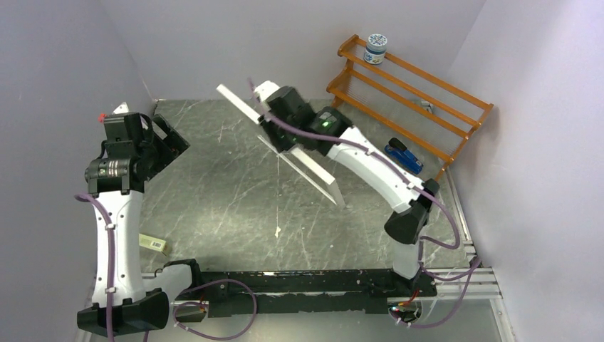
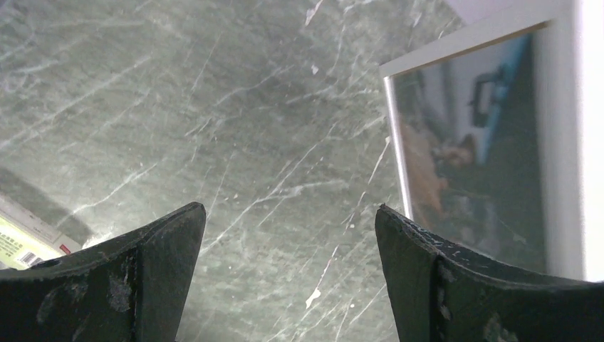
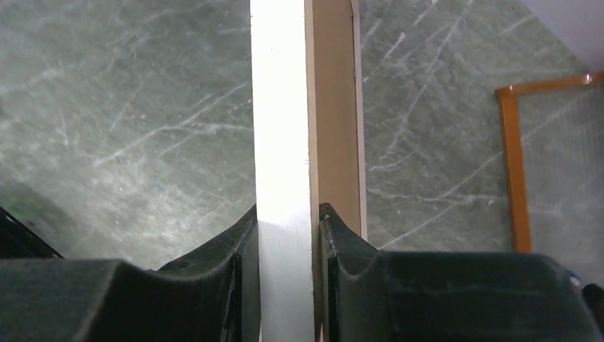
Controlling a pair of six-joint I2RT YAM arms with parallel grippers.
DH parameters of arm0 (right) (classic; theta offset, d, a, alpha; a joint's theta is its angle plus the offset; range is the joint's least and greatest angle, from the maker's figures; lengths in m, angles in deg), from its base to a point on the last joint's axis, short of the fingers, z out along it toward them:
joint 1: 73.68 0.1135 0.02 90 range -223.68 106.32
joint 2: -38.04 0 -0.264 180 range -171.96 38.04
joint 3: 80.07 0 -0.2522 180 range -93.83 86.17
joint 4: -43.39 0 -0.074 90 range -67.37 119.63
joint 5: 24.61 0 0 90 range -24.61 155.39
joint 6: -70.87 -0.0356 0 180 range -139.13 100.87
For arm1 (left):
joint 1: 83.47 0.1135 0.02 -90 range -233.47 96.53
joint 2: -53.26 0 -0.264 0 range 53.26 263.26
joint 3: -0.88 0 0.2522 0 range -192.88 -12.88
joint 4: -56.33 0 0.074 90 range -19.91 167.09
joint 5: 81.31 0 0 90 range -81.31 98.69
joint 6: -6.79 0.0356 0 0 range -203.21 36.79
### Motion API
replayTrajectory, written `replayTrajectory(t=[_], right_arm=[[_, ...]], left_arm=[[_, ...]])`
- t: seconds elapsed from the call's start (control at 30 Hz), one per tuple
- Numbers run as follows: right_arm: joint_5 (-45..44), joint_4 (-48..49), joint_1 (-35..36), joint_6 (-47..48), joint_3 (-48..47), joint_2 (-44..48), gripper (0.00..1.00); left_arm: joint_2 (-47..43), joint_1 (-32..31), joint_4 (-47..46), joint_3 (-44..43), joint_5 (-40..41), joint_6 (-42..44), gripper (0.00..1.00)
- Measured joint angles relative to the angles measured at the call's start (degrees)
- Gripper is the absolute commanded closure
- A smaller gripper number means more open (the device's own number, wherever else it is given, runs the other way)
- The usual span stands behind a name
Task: Put the photo into the frame
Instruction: Turn over the photo frame at the center of the board.
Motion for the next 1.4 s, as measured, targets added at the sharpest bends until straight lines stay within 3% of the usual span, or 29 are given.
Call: replayTrajectory(t=[0.4, 0.8, 1.13, 1.4], right_arm=[[18.14, 6.01, -20.37, -14.45, 5.33, 4.42, 1.0], [38.07, 25.64, -33.51, -22.21, 26.64, 13.0, 1.0], [50.77, 37.99, -33.27, -30.34, 37.07, 11.89, 1.0], [57.33, 43.93, -32.68, -33.35, 41.33, 4.24, 1.0]], left_arm=[[0.94, 0.0, -3.89, 11.19, -7.89, -0.83, 0.08], [6.97, 0.0, -9.05, 16.02, -15.15, -0.83, 0.08], [28.92, 0.87, -16.48, 5.18, -21.14, 4.13, 0.1], [41.66, 6.93, -20.65, -1.66, -24.68, 9.7, 0.11]])
